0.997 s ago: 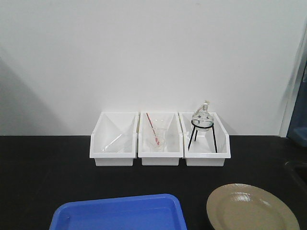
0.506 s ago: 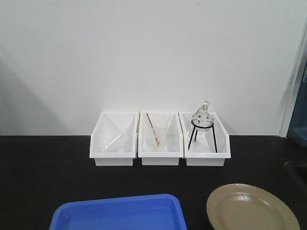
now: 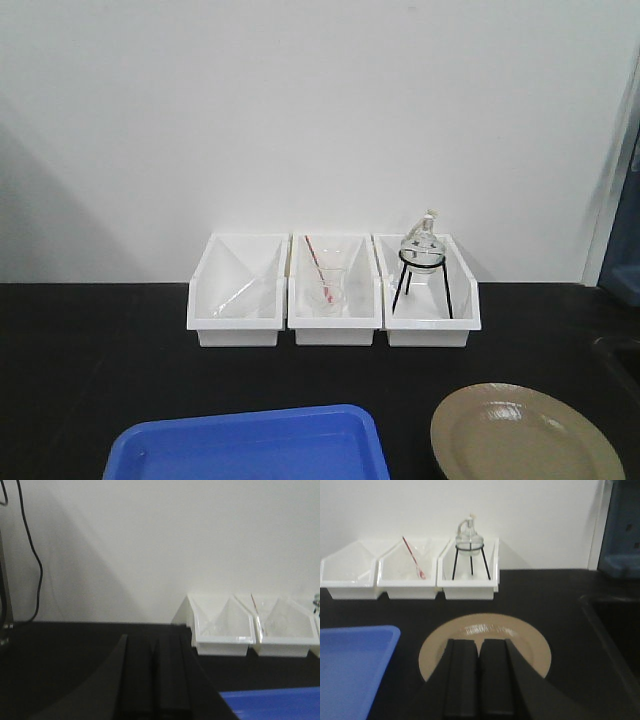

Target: Place disk in tray to left cabinet

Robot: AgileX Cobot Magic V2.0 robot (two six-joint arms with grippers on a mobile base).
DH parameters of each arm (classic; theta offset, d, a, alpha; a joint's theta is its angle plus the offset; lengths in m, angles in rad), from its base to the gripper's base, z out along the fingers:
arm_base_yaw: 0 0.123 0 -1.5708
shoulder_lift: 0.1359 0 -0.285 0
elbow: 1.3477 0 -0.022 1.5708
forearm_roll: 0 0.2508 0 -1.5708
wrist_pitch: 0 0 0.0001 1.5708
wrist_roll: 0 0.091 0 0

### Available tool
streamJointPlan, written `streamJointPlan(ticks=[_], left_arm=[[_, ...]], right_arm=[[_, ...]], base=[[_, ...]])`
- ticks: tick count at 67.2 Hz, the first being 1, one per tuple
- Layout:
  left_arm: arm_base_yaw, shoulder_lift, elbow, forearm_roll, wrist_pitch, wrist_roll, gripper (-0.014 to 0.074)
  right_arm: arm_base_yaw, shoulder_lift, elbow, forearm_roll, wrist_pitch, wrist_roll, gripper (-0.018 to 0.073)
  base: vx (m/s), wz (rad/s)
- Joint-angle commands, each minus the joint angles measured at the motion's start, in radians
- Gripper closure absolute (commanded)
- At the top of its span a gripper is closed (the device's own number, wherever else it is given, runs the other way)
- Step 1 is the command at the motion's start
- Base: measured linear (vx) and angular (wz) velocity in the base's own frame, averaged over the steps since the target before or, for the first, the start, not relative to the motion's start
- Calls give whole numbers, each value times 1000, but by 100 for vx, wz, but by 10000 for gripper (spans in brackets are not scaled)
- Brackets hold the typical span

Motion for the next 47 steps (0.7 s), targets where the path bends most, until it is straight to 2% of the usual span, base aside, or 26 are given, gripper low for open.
streamJointPlan(ticks=[1,10,18,26,30,40,47], left_arm=[[-5,53,-18,-1,-44,6,594],[-5,89,-10,-1,-15,9,558],[-5,95,-10,-1,-13,9,472],[-5,95,-10,-1,-13,9,378],[-5,95,-10,-1,-13,9,343],[-5,95,-10,-1,-13,9,295],[-5,95,-10,-1,-13,9,295]], right_arm=[[-5,92,-38,-13,-89,-1,538],[-5,202,-38,-13,-131,2,473],[-5,292,-38,10,-174,54,344],[-5,374,-38,10,-216,57,198],[-5,409,-38,20,-236,61,162],[-5,472,-42,148,-231,111,129],[-35,491,-122,247,-87,130,129]], base=[[0,0],[0,0],[0,0],[0,0],[0,0],[0,0],[0,0]])
